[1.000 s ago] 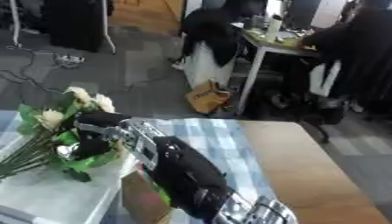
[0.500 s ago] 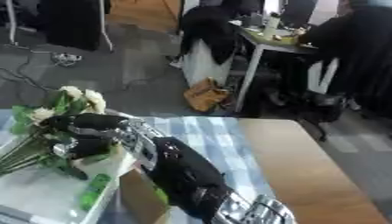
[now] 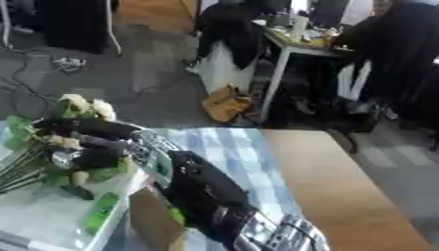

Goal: Pick up objects on the table and place them in the box.

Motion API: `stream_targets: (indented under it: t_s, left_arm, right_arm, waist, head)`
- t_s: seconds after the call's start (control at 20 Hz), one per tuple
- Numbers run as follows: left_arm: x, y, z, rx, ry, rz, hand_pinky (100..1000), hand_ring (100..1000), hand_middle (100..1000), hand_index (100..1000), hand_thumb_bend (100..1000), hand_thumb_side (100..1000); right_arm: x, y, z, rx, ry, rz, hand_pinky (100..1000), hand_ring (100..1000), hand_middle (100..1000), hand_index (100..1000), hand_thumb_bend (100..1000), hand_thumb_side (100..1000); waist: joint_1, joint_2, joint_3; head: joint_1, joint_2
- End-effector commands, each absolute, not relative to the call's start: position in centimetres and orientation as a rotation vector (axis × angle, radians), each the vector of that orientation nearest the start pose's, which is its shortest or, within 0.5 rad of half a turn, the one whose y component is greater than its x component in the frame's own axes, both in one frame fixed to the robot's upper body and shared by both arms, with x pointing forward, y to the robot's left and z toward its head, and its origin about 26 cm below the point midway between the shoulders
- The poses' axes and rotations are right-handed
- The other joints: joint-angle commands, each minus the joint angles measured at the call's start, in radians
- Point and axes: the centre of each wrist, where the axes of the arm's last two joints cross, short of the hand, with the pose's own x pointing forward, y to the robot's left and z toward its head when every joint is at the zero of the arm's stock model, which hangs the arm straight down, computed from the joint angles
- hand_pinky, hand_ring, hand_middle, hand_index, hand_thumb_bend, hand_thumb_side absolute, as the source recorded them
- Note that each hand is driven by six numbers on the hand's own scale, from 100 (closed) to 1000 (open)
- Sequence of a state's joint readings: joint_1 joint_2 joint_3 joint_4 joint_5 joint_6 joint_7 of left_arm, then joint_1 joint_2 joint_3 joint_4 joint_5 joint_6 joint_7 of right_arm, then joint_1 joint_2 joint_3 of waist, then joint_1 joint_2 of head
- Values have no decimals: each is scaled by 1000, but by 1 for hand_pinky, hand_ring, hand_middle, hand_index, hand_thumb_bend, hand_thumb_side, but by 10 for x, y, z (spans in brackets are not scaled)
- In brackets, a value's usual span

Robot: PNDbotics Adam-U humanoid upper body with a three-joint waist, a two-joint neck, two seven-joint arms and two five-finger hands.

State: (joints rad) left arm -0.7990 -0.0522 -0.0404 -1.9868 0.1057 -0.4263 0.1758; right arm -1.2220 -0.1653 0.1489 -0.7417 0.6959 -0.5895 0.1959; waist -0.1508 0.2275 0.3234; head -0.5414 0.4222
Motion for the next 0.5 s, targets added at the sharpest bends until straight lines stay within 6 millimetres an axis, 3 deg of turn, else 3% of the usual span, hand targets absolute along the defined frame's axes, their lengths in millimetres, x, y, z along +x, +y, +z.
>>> stream_targets:
  t_s: [0.05,0.2,0.5]
  left_arm:
    - [301,136,324,632,3080,-203,685,804,776,831,100,835]
    - [302,139,320,610,3104,-201,685,803,776,831,100,834]
    - [305,146,312,550,3152,-199,688,806,779,833,100,834]
  right_arm:
    - [497,-133,283,484,2964,-1832,980,969,1000,993,100,1000]
    - [489,-134,308,412,3031,-1716,983,971,1000,989,100,1000]
    - [470,-140,336,290,3088,-1576,978,965,1000,984,100,1000]
  waist:
    - [11,-30,-7]
    - [15,-49,-23]
    - [22,-88,-61]
  head:
    - [-12,16]
    - [-24,35]
    - [-27,71]
